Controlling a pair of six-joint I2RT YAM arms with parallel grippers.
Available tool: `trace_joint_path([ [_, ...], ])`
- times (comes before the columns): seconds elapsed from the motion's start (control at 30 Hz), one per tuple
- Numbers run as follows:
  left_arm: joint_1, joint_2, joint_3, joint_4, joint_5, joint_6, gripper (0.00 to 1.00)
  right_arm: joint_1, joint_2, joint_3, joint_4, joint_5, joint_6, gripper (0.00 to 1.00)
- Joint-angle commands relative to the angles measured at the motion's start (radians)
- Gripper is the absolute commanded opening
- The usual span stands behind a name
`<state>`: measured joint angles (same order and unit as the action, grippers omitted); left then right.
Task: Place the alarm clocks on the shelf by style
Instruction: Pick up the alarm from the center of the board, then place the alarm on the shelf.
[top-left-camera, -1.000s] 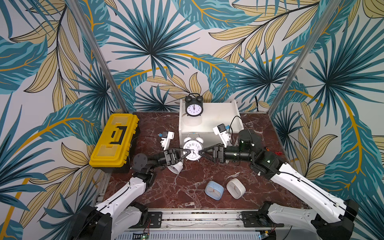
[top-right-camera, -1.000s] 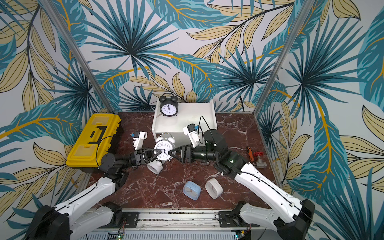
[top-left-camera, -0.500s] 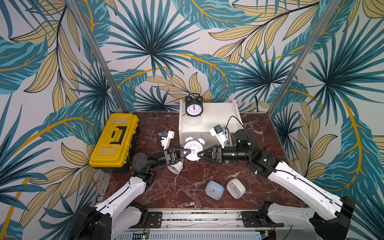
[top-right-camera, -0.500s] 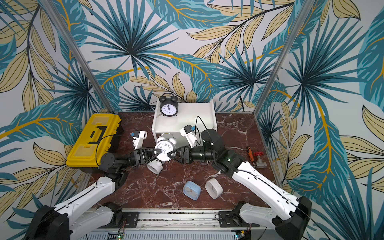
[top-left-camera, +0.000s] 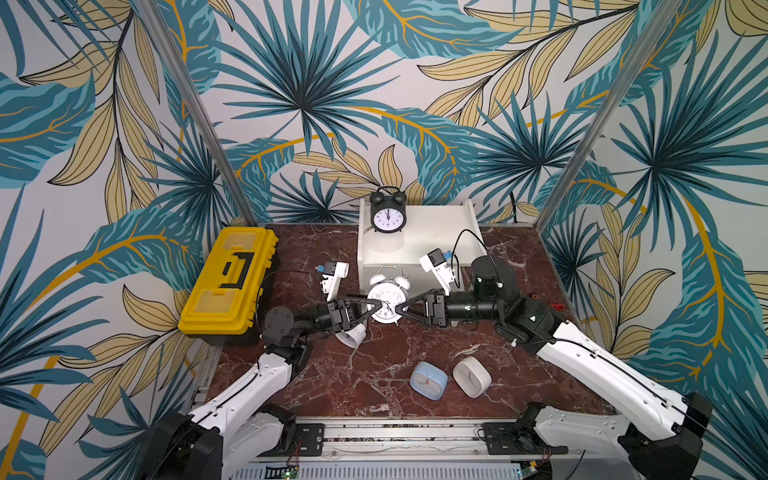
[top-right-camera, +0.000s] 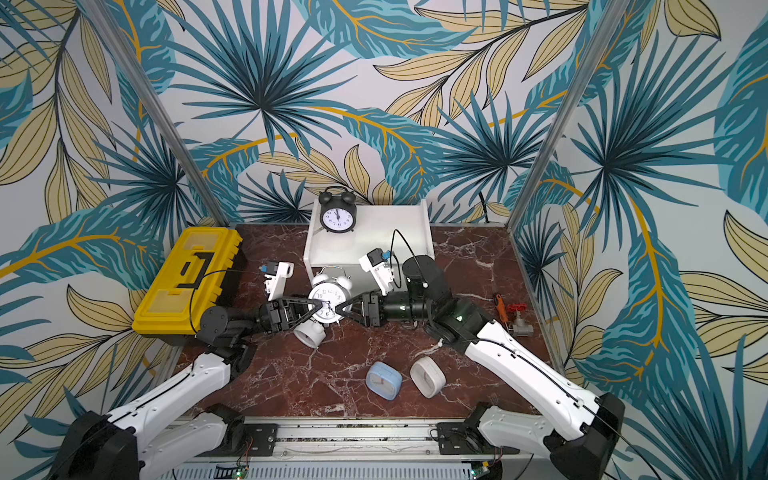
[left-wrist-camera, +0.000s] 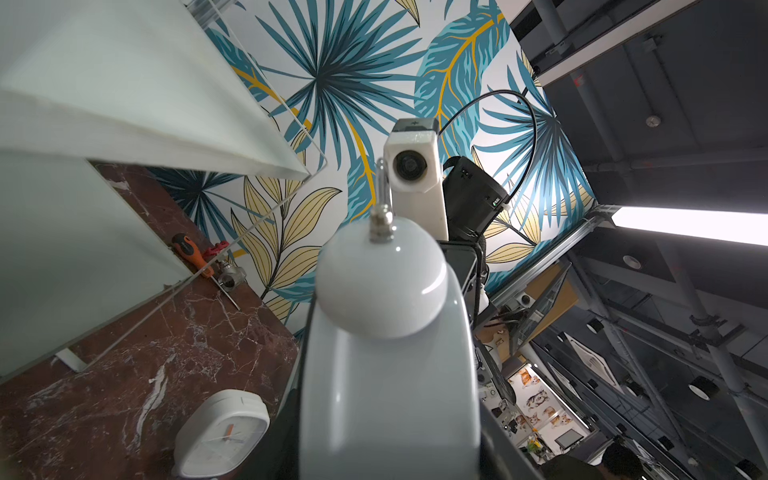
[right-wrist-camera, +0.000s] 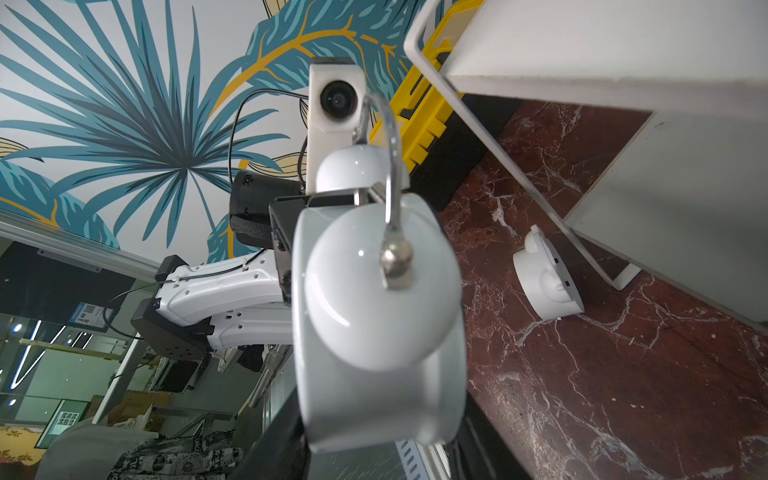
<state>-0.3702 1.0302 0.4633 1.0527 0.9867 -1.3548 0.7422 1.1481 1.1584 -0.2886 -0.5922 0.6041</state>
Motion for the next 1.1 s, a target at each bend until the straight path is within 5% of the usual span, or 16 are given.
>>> trace_joint_path([
  [0.0, 0.006, -0.031, 0.049, -0.045, -0.025, 0.024, 0.6, -0.001, -0.023, 0.037, -0.044, -0.008, -0.079, 0.22],
  [0.33, 0.007, -0.13, -0.025, -0.204, -0.096, 0.095, 0.71, -0.003, -0.092, 0.044, -0.185, 0.089, -0.194, 0.2],
  [0.5, 0.008, -0.284, -0.045, -0.596, -0.236, 0.263, 0.73, -0.002, -0.139, 0.039, -0.253, 0.149, -0.272, 0.18],
  [0.6, 0.008, -0.356, -0.047, -0.677, -0.29, 0.299, 0.75, -0.004, -0.154, 0.077, -0.307, 0.174, -0.336, 0.18],
  [0.77, 0.008, -0.38, -0.057, -0.706, -0.314, 0.286, 0.76, -0.04, -0.075, 0.226, -0.444, 0.14, -0.452, 0.16],
  [1.07, 0.01, -0.352, 0.013, -0.796, -0.341, 0.307, 0.76, -0.3, 0.117, 0.548, -0.485, -0.078, -0.592, 0.19],
])
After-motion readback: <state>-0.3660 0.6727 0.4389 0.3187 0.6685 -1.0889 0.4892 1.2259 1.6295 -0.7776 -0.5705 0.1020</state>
